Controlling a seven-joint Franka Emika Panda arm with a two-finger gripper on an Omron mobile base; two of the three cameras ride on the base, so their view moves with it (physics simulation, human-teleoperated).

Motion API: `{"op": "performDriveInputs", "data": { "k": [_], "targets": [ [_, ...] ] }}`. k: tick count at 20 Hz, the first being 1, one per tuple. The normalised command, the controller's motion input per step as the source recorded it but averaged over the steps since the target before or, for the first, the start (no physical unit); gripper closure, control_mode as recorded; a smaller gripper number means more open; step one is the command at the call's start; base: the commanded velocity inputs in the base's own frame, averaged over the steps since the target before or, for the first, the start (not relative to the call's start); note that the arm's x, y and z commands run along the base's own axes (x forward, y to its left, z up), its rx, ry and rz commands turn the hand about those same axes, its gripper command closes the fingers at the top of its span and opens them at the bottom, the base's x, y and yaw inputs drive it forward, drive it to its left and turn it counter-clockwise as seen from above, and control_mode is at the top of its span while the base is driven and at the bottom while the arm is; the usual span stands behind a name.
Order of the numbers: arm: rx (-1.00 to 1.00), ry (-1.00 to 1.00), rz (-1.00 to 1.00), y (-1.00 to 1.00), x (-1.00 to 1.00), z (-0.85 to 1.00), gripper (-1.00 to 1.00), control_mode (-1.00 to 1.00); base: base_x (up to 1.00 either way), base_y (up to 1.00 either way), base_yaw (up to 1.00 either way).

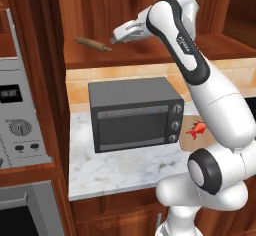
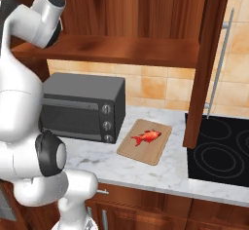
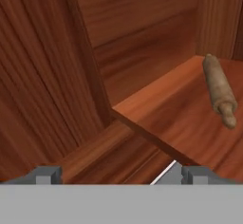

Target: Open the cabinet, retrieve the rolling pin, and place it next to the meat on the cutting board to prepare for tenderizing.

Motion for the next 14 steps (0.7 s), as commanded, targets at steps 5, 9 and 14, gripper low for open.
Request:
{"op": "performDriveInputs", "data": {
  "k": [5,9,14],
  "targets": [
    [-0.08,-0.05,-0.06,-0.01,0.57,-0.28,-1.0,-1.0,0.0,0.0,0.0],
    [-0.12,-0.11,0.0,0.02,0.31,-0.47,-1.0,-1.0,0.0,0.0,0.0],
    [-0.08,-0.15,0.0,0.03,0.34,-0.15,-1.0,-1.0,0.0,0.0,0.0]
  ]
}}
